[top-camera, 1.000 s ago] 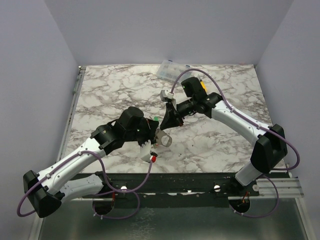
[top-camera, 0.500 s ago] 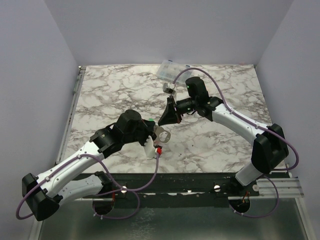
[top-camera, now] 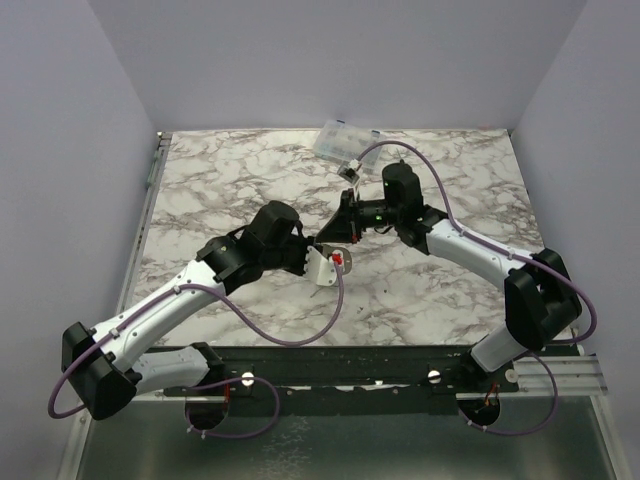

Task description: Remove the keys from the keyring

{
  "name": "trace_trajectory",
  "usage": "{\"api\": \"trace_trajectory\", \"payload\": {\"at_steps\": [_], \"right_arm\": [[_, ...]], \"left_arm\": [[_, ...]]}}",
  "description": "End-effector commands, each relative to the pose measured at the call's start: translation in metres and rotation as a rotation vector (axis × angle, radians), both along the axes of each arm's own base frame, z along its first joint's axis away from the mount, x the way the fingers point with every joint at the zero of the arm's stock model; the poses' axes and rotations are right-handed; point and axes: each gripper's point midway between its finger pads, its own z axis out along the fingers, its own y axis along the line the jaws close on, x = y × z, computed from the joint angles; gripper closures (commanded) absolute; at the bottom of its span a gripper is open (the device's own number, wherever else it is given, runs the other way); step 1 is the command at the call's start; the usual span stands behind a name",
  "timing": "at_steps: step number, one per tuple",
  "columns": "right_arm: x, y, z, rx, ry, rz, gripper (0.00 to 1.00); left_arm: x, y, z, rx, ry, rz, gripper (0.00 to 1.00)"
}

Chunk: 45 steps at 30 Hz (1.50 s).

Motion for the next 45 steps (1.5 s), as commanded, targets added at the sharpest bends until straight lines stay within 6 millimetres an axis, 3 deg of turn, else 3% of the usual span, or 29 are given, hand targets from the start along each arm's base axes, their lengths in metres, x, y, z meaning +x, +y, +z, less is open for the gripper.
{"api": "trace_trajectory", "payload": {"at_steps": [1,9,14,20,29,30,33,36,45], "right_arm": [[0.013,0.002,0.022,0.054,-0.059,-0.094,0.99],[0.025,0.006,0.013,0.065,0.075,-0.186,1.0],[0.025,0.01,0.014,0.089,0.141,-0.191,0.99],[0.024,0.008,0.002,0.076,0.157,-0.196,1.0],[0.007,-0.006,-0.009,-0.012,0.04,-0.088,0.99],[0.005,-0.008,-0.01,-0.026,0.028,-0.072,0.98],[0.002,-0.017,-0.007,-0.049,-0.024,-0.032,0.76],[0.002,-0.024,-0.005,-0.061,-0.061,-0.001,0.64],[-0.018,-0.036,0.004,-0.041,-0.217,0.207,0.49]], "left_arm": [[-0.022,-0.017,-0.005,-0.069,0.212,0.019,1.0],[-0.02,-0.031,-0.005,-0.138,0.361,0.111,1.0],[-0.013,-0.035,0.0,-0.191,0.341,0.146,1.0],[-0.013,-0.044,0.012,-0.247,0.382,0.16,1.0],[0.0,-0.013,0.01,-0.175,0.236,0.113,1.0],[0.0,-0.011,0.01,-0.16,0.214,0.095,1.0],[0.0,-0.011,0.015,-0.153,0.192,0.069,1.0],[-0.006,-0.009,0.013,-0.122,0.177,0.012,1.0],[-0.022,0.003,0.003,0.007,-0.006,-0.232,1.0]]}}
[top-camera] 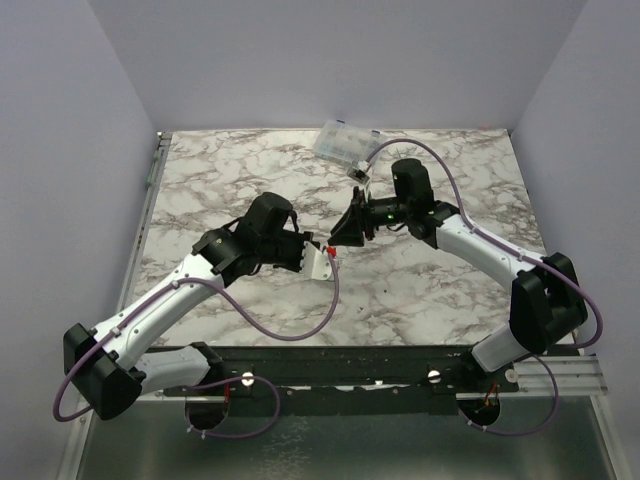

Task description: Remove the keys from the keyring

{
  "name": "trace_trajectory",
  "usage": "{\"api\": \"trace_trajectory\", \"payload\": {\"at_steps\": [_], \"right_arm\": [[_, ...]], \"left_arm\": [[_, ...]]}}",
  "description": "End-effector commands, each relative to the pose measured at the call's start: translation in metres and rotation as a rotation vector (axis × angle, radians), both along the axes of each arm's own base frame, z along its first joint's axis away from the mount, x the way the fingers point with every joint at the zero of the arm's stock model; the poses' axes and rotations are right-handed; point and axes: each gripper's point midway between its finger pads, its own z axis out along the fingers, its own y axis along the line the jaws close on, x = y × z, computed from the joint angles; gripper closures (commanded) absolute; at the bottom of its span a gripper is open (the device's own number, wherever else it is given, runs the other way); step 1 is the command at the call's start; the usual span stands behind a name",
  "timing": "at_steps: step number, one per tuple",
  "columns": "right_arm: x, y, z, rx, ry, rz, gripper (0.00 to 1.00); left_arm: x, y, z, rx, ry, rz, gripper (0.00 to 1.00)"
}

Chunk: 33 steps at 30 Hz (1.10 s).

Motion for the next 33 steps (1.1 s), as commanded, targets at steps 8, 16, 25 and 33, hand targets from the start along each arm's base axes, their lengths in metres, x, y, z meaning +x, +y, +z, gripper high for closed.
{"api": "trace_trajectory", "payload": {"at_steps": [8,16,25,33], "right_arm": [[-0.032,-0.007,0.026,0.046,-0.345,0.369,0.39],[-0.053,0.018,0.013,0.023,-0.43,0.481,0.39],[-0.055,0.031,0.005,0.009,-0.45,0.5,0.44],[-0.058,0.042,-0.005,0.009,-0.422,0.494,0.49]], "left_arm": [[-0.024,0.009,0.0,0.106,-0.314,-0.375,1.0],[-0.029,0.012,0.004,0.187,-0.602,-0.57,1.0],[-0.032,0.012,0.009,0.194,-0.837,-0.63,1.0],[-0.03,0.012,0.024,0.141,-0.978,-0.571,1.0]]}}
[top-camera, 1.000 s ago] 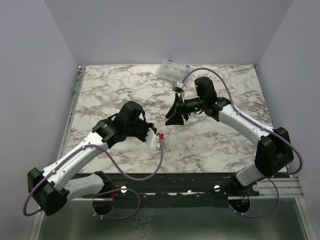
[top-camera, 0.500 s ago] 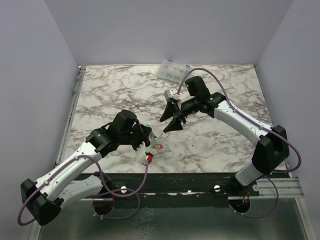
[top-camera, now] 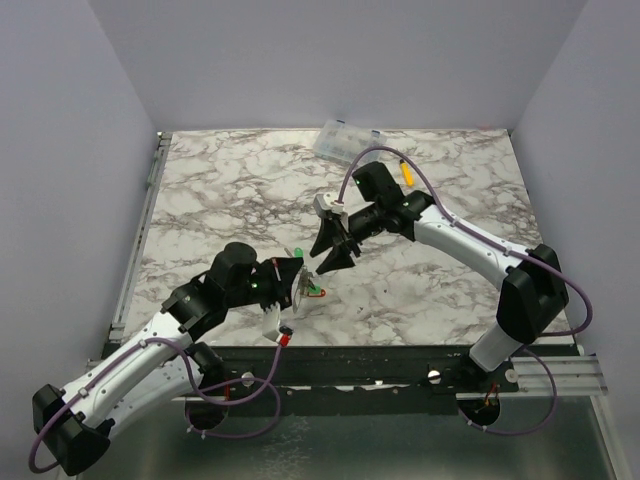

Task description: Remove the keys from the keyring

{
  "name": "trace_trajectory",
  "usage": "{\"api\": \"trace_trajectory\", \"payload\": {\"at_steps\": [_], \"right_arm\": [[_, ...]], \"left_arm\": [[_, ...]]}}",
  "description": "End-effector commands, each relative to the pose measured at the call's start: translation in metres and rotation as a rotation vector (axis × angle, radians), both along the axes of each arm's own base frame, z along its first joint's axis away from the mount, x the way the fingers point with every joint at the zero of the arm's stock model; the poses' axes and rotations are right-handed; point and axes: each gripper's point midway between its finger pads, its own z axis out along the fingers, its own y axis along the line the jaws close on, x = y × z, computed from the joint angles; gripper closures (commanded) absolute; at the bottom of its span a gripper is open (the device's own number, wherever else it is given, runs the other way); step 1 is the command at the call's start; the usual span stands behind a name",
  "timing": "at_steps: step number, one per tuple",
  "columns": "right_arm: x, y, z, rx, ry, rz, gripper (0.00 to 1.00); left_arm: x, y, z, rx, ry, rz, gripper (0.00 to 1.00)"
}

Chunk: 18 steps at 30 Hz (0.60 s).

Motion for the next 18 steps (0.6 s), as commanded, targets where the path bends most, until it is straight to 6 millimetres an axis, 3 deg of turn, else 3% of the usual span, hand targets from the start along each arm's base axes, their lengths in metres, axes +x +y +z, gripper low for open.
{"api": "trace_trajectory", "payload": {"at_steps": [1,8,18], "right_arm": [[0.003,0.01,-0.007,-0.003,0.005,-0.016,0.49],[0.007,0.017,-0.013,-0.002,0.014,-0.048,0.53],[-0.007,0.028,-0.005,0.017,0.037,0.005,0.54]], "left_arm": [[0.003,-0.009,0.033,-0.089,-0.167,-0.045,1.0],[0.002,-0.007,0.039,-0.108,-0.193,-0.045,1.0],[0.006,-0.005,0.037,-0.105,-0.175,-0.012,1.0]]}}
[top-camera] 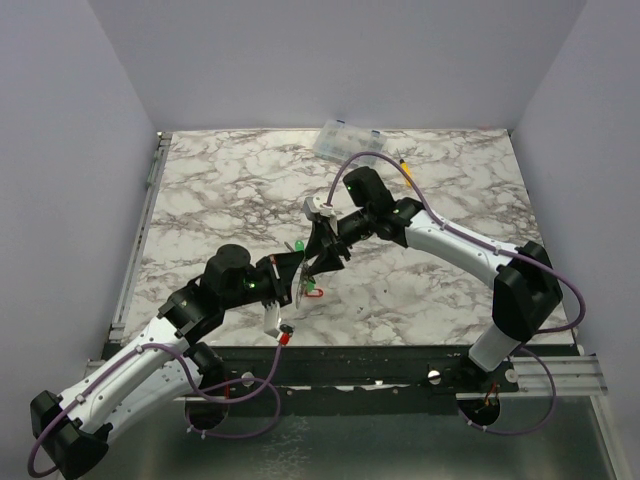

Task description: Remove the keys from the keyring

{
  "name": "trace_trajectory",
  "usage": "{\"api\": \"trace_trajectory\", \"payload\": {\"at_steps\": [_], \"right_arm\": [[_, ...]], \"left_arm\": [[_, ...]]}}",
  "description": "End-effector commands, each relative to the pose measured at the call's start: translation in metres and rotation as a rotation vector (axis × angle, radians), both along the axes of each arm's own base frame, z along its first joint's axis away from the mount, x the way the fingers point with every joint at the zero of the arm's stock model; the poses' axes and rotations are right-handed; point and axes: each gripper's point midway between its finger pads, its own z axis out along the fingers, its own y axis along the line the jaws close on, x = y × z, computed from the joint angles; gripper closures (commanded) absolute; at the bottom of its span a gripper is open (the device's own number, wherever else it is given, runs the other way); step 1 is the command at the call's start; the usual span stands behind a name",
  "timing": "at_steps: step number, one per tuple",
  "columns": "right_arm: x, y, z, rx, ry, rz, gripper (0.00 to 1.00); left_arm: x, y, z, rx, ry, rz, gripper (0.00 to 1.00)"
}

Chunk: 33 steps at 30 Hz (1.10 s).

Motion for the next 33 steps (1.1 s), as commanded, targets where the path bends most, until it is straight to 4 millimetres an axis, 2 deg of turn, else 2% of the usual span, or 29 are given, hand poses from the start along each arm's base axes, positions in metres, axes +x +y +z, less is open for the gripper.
{"api": "trace_trajectory", "payload": {"at_steps": [1,6,14,18,25,33], "right_arm": [[-0.006,0.006,0.005,0.014,0.02,0.027,0.55],[-0.013,0.003,0.01,0.011,0.036,0.04,0.64],[-0.01,0.003,0.012,0.001,0.041,0.023,0.75],[-0.011,0.003,0.013,-0.002,0.045,0.016,0.98],[0.005,0.006,0.02,-0.013,0.039,-0.082,0.99],[0.016,0.007,0.032,0.035,0.098,-0.136,0.99]], "left_arm": [[0.004,-0.001,0.01,-0.014,-0.05,0.003,1.0],[0.007,0.002,0.003,-0.006,-0.027,0.034,1.0],[0.009,0.002,-0.005,0.016,-0.002,0.042,1.0],[0.011,0.005,-0.007,0.016,0.02,0.067,1.0],[0.013,0.014,-0.014,-0.025,0.123,0.153,1.0],[0.005,0.021,-0.03,-0.055,0.263,0.205,1.0]]}}
